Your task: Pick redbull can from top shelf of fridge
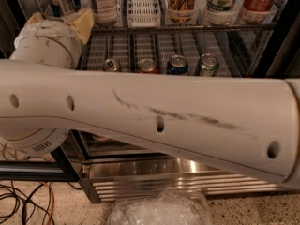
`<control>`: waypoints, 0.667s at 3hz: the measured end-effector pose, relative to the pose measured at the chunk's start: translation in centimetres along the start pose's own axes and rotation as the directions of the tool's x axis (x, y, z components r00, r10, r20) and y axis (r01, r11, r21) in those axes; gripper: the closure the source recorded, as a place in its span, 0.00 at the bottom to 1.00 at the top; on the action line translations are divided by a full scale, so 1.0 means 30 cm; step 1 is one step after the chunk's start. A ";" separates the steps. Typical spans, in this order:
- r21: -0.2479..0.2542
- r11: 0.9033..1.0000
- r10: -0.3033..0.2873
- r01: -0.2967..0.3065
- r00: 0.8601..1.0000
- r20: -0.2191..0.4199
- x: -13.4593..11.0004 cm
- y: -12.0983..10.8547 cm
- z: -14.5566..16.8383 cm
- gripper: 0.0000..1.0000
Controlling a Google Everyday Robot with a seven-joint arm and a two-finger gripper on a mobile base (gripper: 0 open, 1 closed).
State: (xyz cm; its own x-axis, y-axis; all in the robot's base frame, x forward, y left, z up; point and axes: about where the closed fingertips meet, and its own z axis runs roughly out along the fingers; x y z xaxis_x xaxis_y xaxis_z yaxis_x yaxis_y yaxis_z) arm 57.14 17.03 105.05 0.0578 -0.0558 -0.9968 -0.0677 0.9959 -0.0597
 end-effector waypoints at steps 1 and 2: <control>0.001 1.000 0.001 -0.001 1.000 0.007 0.007 -0.010 0.031 0.32; -0.014 1.000 -0.010 0.010 1.000 0.028 -0.016 -0.001 0.063 0.31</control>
Offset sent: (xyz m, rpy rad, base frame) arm 0.0337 0.0077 0.0060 -0.0254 -0.0396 0.0365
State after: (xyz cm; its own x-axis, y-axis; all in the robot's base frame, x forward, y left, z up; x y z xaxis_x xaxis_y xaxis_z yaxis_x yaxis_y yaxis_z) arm 59.01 17.17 105.63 0.0861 -0.0638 -0.9942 -0.0807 0.9942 -0.0708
